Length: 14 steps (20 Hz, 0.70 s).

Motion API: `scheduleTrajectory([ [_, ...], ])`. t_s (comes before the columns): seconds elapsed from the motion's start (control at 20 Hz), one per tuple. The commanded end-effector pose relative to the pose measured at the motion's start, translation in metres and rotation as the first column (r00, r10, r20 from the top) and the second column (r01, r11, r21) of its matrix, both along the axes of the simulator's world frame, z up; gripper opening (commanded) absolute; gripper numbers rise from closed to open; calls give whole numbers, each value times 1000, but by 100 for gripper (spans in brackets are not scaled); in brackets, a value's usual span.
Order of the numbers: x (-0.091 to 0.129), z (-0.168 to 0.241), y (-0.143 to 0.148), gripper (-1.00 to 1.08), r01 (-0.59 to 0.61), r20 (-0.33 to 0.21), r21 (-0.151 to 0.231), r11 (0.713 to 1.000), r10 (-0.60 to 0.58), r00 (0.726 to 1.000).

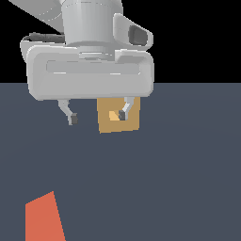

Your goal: Insert the peg into the horizontal hole in a box.

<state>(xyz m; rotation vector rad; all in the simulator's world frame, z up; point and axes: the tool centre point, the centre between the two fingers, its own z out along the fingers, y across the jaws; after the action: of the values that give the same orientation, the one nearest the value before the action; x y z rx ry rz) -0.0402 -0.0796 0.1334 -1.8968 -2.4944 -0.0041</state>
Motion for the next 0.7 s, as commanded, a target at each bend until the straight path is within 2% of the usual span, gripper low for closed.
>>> scheduleTrajectory([
  [0.0, -4, -6, -17, 100, -35, 1, -1, 999, 35, 999],
  [0.65, -13, -38, -109, 100, -210, 3, -4, 978, 210, 978],
])
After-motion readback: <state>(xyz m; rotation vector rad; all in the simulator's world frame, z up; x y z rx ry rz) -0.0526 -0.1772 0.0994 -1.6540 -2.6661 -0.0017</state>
